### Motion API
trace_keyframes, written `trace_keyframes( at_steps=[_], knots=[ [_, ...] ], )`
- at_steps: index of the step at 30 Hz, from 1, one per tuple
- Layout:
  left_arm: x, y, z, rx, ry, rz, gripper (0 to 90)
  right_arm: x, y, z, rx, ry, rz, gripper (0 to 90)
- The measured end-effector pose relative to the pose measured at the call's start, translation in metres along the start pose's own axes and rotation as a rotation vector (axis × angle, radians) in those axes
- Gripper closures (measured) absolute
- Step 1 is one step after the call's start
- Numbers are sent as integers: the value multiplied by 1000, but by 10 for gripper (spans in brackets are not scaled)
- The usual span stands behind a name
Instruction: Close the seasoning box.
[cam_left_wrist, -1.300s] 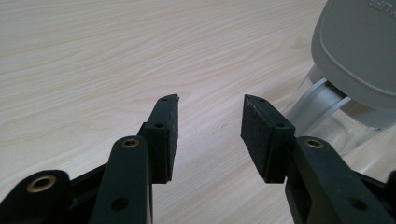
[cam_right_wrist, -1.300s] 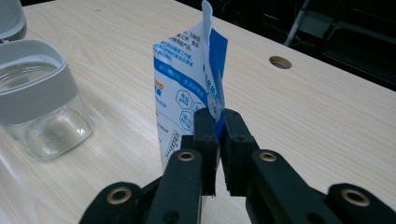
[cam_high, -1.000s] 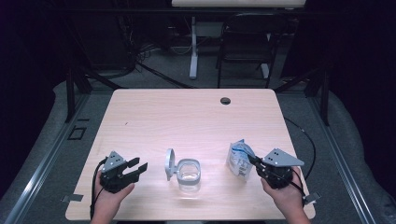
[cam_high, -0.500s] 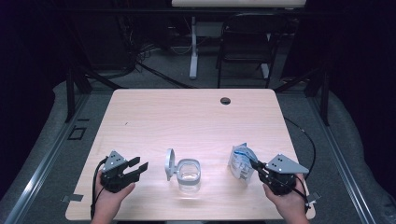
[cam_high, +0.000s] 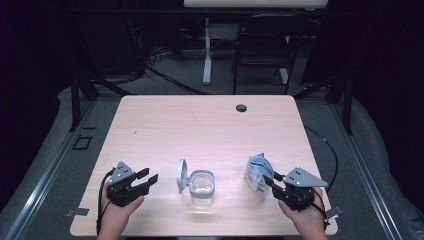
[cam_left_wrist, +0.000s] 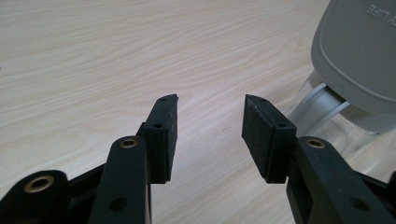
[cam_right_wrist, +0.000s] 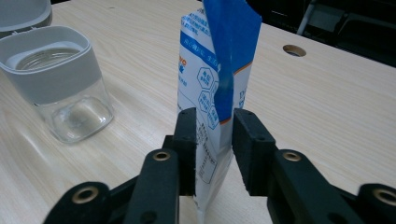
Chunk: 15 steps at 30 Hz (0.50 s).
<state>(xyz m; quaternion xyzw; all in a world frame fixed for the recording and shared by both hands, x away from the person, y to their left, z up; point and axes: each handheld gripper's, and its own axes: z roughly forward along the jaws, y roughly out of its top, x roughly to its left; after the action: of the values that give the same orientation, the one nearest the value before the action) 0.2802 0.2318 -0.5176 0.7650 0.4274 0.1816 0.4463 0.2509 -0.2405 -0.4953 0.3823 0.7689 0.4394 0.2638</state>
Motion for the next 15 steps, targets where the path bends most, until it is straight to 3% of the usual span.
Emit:
trace_keyframes(
  at_steps=[15],
  knots=[
    [4,0,-3,8,5,1,546,3,-12,17,9,4,34,523]
  ],
)
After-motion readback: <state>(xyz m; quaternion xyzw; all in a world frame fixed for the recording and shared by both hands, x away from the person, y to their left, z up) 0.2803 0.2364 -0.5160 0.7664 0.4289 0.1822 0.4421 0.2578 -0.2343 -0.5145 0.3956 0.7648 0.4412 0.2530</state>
